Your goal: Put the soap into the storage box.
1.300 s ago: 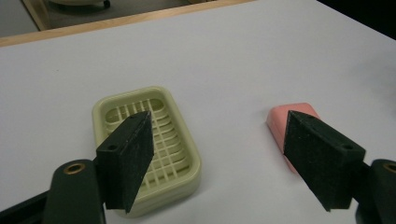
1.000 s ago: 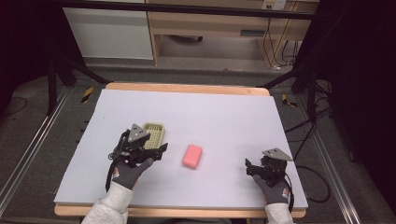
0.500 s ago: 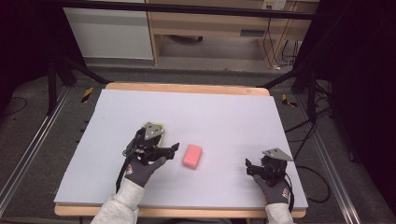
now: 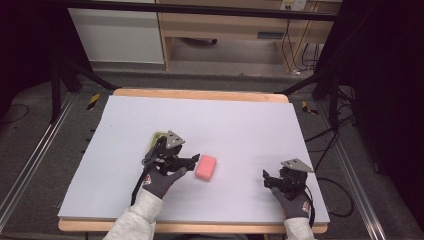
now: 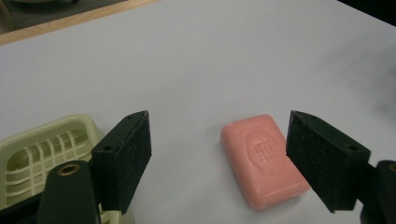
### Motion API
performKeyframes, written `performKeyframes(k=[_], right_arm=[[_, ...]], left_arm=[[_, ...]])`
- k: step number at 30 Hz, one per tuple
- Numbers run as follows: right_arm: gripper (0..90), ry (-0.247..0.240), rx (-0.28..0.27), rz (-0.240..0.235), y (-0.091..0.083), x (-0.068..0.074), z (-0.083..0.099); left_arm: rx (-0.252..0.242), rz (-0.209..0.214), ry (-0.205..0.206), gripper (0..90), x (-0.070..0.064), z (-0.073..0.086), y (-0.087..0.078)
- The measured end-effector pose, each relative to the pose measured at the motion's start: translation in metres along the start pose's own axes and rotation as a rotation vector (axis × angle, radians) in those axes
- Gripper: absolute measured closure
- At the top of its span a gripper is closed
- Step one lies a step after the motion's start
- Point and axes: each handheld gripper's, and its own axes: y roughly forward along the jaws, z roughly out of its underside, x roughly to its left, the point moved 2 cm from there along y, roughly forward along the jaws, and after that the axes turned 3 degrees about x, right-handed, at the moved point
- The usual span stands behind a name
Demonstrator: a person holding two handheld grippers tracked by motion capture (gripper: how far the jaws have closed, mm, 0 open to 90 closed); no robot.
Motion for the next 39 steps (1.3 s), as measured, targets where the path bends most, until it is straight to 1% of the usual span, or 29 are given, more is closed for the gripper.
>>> performKeyframes(k=[6,7,20,23,26,27,28,33,34,35,37,39], right_arm=[[8.3,-0.003,0.004,0.0,0.0,0.0,0.0],[8.3,0.0,0.003,0.0,0.0,0.0,0.0],[8.3,-0.001,0.007,-0.001,0.001,0.0,0.0],[8.3,0.0,0.007,0.001,0.001,0.0,0.0],[8.3,-0.001,0.009,0.0,0.001,0.0,0.001],[8.3,-0.001,0.009,0.0,0.001,0.0,0.001],[8.3,-0.004,0.009,0.001,0.001,0.0,0.001],[8.3,0.0,0.01,0.0,0.001,0.0,0.001],[8.3,0.0,0.011,-0.001,0.001,0.0,0.001],[8.3,0.0,0.011,0.0,0.001,0.0,0.001],[8.3,0.0,0.011,-0.001,0.001,0.0,0.001],[8.3,-0.001,0.012,-0.001,0.001,0.0,0.001]], left_arm=[[0.005,0.008,-0.006,21.2,-0.002,-0.002,0.005],[0.012,0.01,-0.001,21.1,-0.004,-0.002,0.007],[0.041,0.02,0.004,21.2,-0.012,0.001,0.021],[0.061,0.022,0.017,21.1,-0.016,0.003,0.027],[0.063,0.025,0.013,21.0,-0.018,0.003,0.029],[0.07,0.025,0.02,21.0,-0.019,0.004,0.03],[0.068,0.026,0.016,21.0,-0.02,0.004,0.031],[0.083,0.028,0.026,21.0,-0.023,0.005,0.033],[0.08,0.028,0.022,20.9,-0.024,0.006,0.034],[0.092,0.032,0.028,21.0,-0.025,0.006,0.035],[0.092,0.031,0.026,21.0,-0.026,0.006,0.036],[0.105,0.033,0.035,21.0,-0.027,0.007,0.038]])
